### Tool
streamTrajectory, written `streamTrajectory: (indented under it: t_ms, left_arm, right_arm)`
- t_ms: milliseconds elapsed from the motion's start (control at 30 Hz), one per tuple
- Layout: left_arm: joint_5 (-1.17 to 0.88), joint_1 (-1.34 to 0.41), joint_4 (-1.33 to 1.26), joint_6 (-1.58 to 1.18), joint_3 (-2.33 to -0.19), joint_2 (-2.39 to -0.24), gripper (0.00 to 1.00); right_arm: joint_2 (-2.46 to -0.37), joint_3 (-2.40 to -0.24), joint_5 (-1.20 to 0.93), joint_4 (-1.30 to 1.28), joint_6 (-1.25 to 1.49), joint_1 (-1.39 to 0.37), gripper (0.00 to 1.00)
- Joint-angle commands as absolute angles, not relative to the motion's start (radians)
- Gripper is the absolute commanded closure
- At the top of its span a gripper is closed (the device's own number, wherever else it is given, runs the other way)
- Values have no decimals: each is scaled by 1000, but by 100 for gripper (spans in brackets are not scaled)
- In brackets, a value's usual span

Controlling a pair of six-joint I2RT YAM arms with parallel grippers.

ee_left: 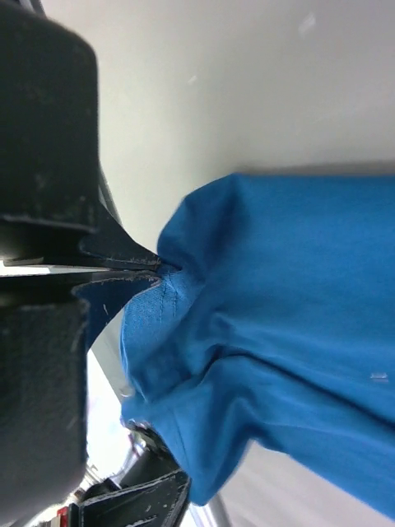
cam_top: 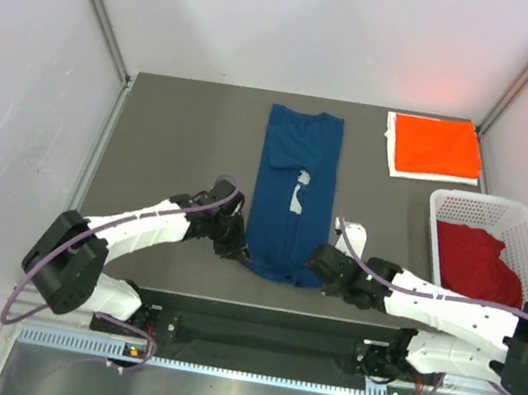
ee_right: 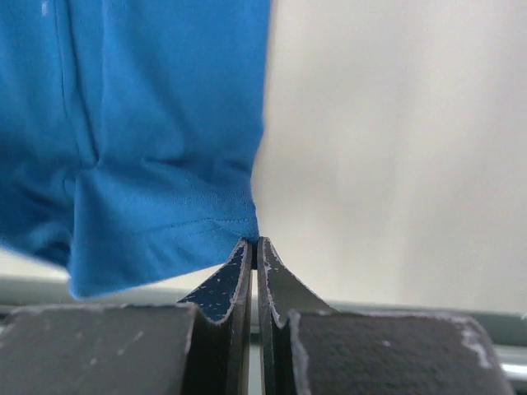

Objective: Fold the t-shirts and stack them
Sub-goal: Fold the tshirt

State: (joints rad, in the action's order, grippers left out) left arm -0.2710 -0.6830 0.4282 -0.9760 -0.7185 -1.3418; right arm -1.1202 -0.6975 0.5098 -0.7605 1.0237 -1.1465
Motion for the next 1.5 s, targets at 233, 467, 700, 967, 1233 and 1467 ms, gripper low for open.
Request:
streamTrajectory:
  t_ms: [233,467,700,967,1233,1467]
  left_arm:
    - [-295,-514,518,-801,-1007,-1531,100]
    - [-336,-402,529,-724,-1199,-1695,100]
    - [-354,-321,555,-675,-1422,-1848,100]
    - [-451,-227,538,-666,-1626,-2042,100]
    - [-515,-203,578,-658,-1833,-2256,100]
    - [-552,-190,551,-664,-1871,-2302,100]
  right_arm:
    - [-1267,-871,512,-637,640,-913,100]
    - [-1417,-1023,485,-578,453,-758,100]
    - [-1552,-1190,445,-543,327,-631,100]
    - [-1749,-1394,384,-511,247,-546,100]
    - [-1925,-1548,357,-522,199,-514,100]
    - [-1979,-1609,354,-541,204,-495,100]
